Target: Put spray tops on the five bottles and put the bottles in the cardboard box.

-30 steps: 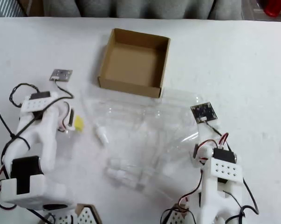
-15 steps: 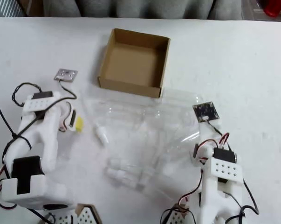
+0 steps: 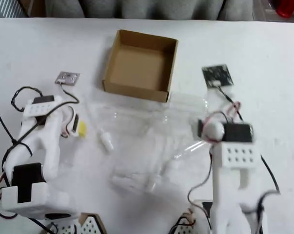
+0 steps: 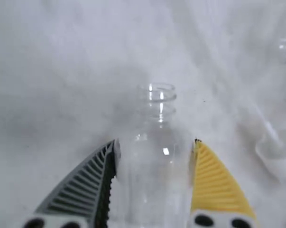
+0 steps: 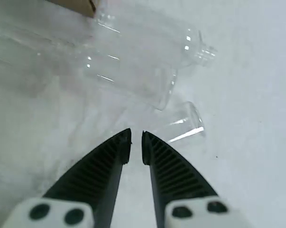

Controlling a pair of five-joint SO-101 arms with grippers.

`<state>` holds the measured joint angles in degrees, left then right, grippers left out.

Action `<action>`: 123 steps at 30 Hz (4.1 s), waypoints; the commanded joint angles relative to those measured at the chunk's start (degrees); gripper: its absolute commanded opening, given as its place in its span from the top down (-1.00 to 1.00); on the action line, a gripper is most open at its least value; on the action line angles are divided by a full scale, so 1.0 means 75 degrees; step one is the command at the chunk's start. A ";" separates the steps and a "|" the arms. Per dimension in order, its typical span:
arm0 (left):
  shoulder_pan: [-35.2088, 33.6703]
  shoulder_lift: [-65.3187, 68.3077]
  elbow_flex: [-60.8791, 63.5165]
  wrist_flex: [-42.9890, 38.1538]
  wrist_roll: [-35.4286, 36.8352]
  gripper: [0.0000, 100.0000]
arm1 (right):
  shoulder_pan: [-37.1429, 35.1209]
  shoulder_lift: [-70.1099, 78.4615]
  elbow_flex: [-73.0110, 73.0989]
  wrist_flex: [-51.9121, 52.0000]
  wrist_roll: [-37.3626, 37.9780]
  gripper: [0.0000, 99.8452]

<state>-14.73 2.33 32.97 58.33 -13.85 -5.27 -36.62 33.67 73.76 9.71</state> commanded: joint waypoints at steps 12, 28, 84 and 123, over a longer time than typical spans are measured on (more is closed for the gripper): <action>-0.0123 -0.0076 -0.0492 -0.0199 0.0035 0.93 | -0.1319 0.4800 -0.4935 0.0064 -0.2133 0.67; -0.0111 -0.0076 -0.0516 -0.0211 0.0023 0.94 | -0.1448 0.9559 -0.9166 -0.0147 -0.2180 0.74; -0.0123 -0.0076 -0.0457 -0.0316 0.0023 0.94 | -0.1037 0.7601 -0.9155 0.3347 -0.1536 0.81; -0.0123 -0.0041 -0.0504 -0.0316 0.0023 0.93 | -0.7590 0.1905 0.1207 -0.0862 0.0750 0.76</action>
<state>-14.73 2.33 32.97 57.36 -13.85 -61.36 -20.09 42.29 71.12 17.71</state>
